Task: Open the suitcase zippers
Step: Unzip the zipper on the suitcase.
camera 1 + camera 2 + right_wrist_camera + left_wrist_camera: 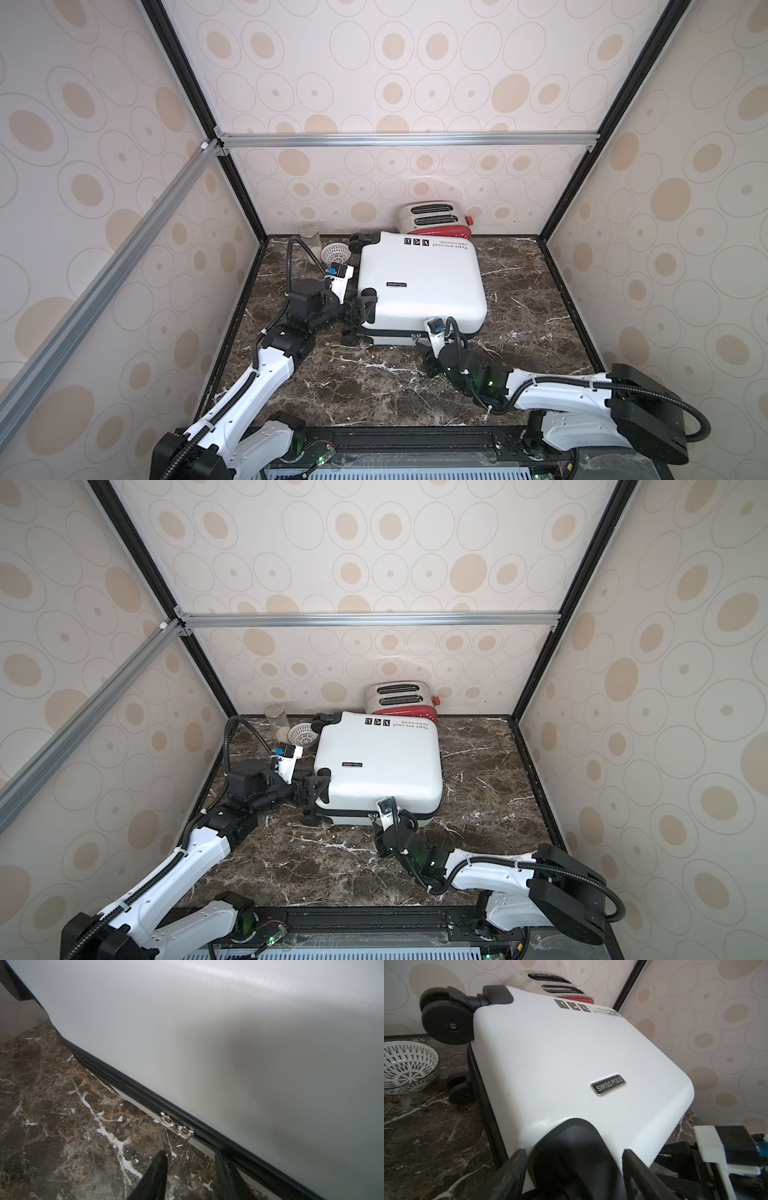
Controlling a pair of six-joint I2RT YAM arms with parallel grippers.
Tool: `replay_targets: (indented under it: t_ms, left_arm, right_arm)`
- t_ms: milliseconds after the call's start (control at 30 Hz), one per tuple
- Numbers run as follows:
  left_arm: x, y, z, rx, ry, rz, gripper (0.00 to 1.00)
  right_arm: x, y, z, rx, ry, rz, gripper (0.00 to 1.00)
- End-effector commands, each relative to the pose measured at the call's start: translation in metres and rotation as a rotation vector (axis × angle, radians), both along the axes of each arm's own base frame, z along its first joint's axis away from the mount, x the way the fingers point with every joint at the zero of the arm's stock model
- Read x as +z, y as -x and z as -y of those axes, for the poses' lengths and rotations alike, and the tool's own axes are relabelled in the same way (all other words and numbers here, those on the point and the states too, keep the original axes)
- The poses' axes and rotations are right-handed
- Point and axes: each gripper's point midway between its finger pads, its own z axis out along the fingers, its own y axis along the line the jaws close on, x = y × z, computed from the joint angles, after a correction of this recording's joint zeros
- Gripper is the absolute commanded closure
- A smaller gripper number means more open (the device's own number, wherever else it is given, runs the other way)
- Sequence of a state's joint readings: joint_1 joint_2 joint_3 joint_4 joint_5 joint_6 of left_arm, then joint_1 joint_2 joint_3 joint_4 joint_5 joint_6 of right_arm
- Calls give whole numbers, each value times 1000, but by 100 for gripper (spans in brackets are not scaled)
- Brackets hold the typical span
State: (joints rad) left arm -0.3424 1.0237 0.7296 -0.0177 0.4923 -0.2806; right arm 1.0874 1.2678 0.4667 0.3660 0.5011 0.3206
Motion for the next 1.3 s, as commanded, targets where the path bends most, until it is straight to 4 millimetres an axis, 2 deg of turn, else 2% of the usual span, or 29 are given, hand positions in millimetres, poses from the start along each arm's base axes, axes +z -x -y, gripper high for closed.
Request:
replay_targets:
  t_ms: [0, 433, 700, 1267]
  left_arm:
    - [-20, 13, 3, -38, -21, -69, 27]
    - [-22, 14, 3, -46, -33, -66, 26]
    - [-21, 15, 3, -48, -33, -61, 26]
    - [-21, 15, 1, -39, -42, -56, 25]
  right_arm:
    - [-5, -5, 9, -63, 91, 46, 60]
    - [-8, -12, -29, 19, 61, 92, 62]
    - [4, -18, -26, -30, 15, 125, 65]
    - [9, -17, -17, -25, 49, 165, 83]
